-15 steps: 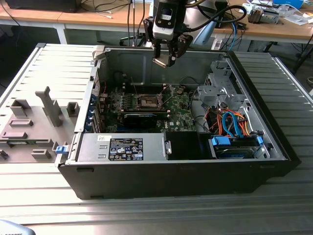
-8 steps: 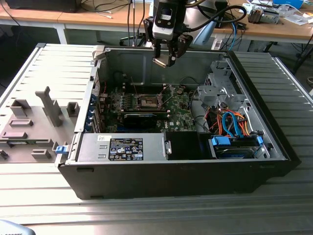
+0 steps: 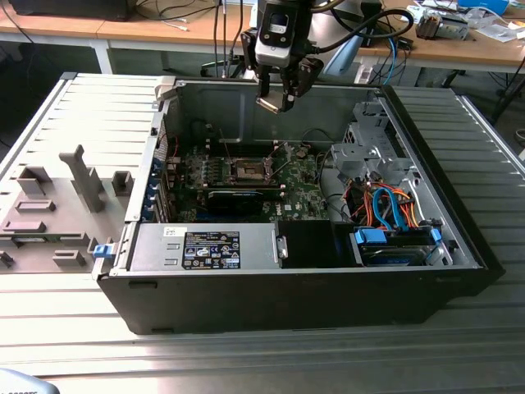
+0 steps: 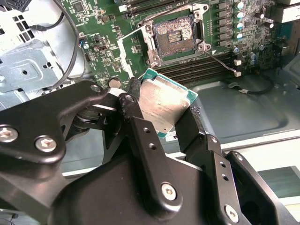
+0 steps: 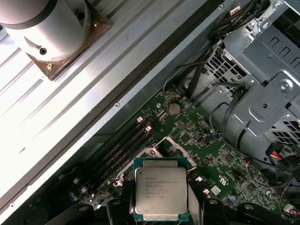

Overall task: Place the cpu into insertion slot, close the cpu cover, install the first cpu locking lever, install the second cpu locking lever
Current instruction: 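Place the cpu into insertion slot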

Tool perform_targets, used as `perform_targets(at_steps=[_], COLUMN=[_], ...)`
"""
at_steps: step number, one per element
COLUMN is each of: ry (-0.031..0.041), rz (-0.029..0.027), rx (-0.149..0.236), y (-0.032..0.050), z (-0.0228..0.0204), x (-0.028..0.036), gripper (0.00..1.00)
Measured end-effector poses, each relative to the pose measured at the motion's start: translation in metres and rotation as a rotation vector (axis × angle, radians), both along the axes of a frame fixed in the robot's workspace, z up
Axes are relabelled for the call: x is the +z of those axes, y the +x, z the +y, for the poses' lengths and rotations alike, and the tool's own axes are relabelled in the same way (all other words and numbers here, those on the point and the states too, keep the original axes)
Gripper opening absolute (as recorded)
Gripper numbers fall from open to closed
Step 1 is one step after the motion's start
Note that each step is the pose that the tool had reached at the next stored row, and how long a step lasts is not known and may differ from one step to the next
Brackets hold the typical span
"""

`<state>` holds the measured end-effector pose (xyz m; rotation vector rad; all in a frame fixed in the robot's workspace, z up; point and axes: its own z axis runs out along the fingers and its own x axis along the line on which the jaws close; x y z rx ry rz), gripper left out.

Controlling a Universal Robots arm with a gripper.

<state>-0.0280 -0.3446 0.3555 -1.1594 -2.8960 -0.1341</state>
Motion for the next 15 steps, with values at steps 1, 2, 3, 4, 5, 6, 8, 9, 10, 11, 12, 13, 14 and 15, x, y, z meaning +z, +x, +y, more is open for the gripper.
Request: perform_targets(at_steps=[1,2,3,4,5,6,8,9,10,11,12,13,14,15], ry=[0.0,0.0,0.0,0.0,-0.0001,0.0,0.0,0.0,0.0,0.0,0.0,-0.0001,0.0,0.0], rz=[0.0,0.0,0.0,0.0,0.0,0.0,0.0,0.0,0.0,0.0,0.0,0.0,0.0,0.0], rx=[-0.001,-0.002,-0.003,-0.004,-0.005,-0.007,-0.009,-0.009,-0.011,-0.012,-0.014,-0.014,-0.016,-0.016], y=[0.0,0.0,0.0,0.0,0.0,0.0,0.0,0.0,0.0,0.0,0.0,0.0,0.0,0.0], z=[0.0,0.0,0.0,0.0,0.0,0.0,0.0,0.0,0.0,0.0,0.0,0.0,0.0,0.0], x=[0.0,0.0,0.0,0.0,0.0,0.0,0.0,0.0,0.0,0.0,0.0,0.0,0.0,0.0], gripper=[0.55,0.55,0.55,0.55,0.55,0.55,0.55,0.55,0.55,0.55,0.55,0.55,0.55,0.55])
